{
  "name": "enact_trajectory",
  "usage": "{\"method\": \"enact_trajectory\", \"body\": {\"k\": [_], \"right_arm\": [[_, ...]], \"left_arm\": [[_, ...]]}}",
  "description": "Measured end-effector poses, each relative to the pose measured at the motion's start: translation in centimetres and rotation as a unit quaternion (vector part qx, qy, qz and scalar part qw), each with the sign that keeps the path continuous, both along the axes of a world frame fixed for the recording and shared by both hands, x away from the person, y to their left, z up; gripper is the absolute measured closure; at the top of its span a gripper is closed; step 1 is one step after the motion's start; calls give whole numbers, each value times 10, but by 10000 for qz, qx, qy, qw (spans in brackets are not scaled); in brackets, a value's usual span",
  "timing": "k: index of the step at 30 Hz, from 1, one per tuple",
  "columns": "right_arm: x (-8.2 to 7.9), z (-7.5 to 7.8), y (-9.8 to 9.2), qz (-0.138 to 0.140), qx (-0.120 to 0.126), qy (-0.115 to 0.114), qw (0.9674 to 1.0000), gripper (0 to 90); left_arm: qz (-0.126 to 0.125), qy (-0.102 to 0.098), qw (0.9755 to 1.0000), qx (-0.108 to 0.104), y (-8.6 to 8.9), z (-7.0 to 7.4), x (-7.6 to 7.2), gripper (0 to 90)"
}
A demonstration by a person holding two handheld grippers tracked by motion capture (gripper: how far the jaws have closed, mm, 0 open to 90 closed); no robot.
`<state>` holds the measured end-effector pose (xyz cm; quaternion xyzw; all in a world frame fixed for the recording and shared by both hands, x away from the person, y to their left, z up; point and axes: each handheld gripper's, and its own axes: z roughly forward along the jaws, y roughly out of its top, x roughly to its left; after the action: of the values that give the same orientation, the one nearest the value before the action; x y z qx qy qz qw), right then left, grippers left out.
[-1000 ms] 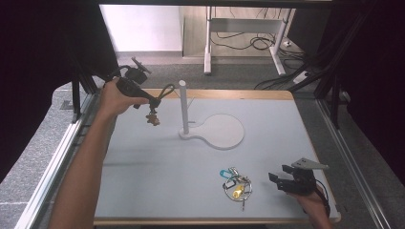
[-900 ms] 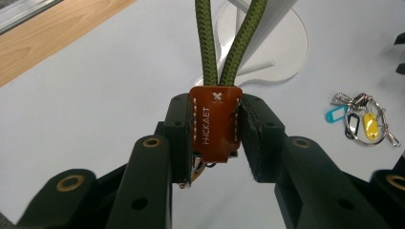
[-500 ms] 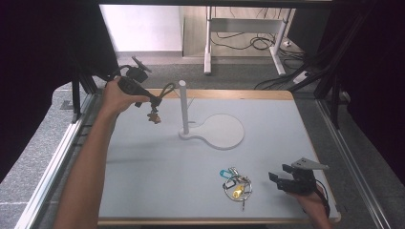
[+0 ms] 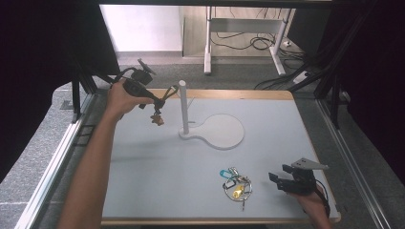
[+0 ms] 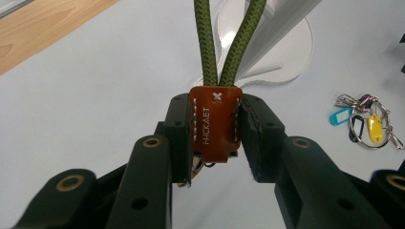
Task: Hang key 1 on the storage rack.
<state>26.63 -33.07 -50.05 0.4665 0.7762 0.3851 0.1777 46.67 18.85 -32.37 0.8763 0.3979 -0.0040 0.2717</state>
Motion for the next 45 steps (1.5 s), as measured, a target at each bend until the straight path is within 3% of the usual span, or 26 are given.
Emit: {"method": "enact_trajectory", "body": {"k": [5, 16, 24, 30, 36, 42, 45], "right_arm": [[0, 0, 0, -10, 4, 16, 10000, 298], [0, 0, 0, -2, 1, 17, 10000, 298], [0, 0, -1, -15, 5, 6, 10000, 298], [0, 0, -2, -16, 0, -2, 10000, 298], [-1, 3, -4, -55, 32, -49, 10000, 298], [-4, 9, -6, -42, 220, -126, 9997, 289], [-6, 12, -5, 38, 282, -174, 9994, 286]], "left_arm": [[-35, 53, 10000, -22, -4, -6, 2, 666], [-154, 74, 9996, 217, -19, -19, 2, 663], [-177, 90, 9995, 264, -25, -28, 3, 652], [-75, -115, 9995, 294, -23, -28, 0, 630], [-164, -297, 9993, 182, -17, -24, -16, 570], [-355, -566, 9977, -111, -7, -24, -44, 482], [-509, -690, 9962, -140, -5, -26, -60, 451]]}}
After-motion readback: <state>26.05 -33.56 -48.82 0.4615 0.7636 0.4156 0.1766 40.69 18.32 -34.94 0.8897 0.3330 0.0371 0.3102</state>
